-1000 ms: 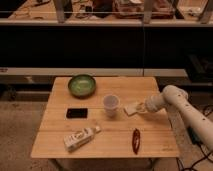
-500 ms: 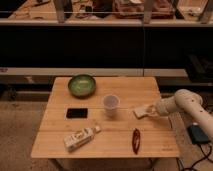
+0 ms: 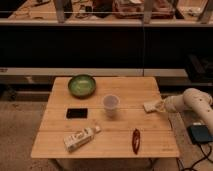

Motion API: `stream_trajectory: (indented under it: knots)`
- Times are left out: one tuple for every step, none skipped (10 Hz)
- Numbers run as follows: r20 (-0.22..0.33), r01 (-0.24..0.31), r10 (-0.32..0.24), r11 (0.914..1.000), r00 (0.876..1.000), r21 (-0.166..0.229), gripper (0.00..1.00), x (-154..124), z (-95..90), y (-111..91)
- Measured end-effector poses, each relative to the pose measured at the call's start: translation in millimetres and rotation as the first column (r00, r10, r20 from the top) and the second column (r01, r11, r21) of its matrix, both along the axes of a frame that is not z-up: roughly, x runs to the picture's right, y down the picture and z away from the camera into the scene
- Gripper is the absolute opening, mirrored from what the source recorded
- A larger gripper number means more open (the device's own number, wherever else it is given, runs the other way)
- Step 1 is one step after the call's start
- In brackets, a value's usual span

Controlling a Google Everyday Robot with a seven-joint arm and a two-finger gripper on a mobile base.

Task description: Wipe the white sponge on the table

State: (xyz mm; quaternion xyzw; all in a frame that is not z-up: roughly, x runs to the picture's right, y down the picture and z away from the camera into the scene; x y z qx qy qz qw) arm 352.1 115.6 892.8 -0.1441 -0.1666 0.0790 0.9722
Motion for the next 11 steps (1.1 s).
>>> stream_trajectory:
  knots:
    - [-0.028,-0.022,0.022,0.9998,0.999,-0.001,0.00,6.4,10.7,-5.3]
    - [-0.046,-0.041,0.041,0.9992,0.998,0.000,0.00,9.0,20.9,-10.7]
    - [-0.053,-0.051,0.051,0.9987,0.997,0.005,0.00,7.1,28.2,-17.4]
    - [-0.052,-0.055,0.056,0.9984,0.997,0.010,0.00,1.7,34.3,-24.6]
    - [-0.044,-0.050,0.050,0.9987,0.998,0.014,0.00,-8.2,40.8,-31.8]
    - [-0.036,-0.044,0.044,0.9989,0.998,0.015,0.00,-16.8,44.8,-35.5]
    - [-0.021,-0.031,0.031,0.9994,0.999,0.012,0.00,-29.5,50.3,-37.4]
    - [-0.002,-0.014,0.014,0.9998,1.000,0.011,0.00,-44.2,55.7,-38.1]
    - [0.013,-0.001,0.001,1.0000,1.000,0.007,0.00,-53.4,57.3,-37.6]
    - [0.037,0.019,-0.019,0.9998,0.999,-0.001,0.00,-66.7,58.0,-34.3]
    - [0.069,0.048,-0.047,0.9988,0.996,-0.008,0.00,-82.6,56.2,-29.3]
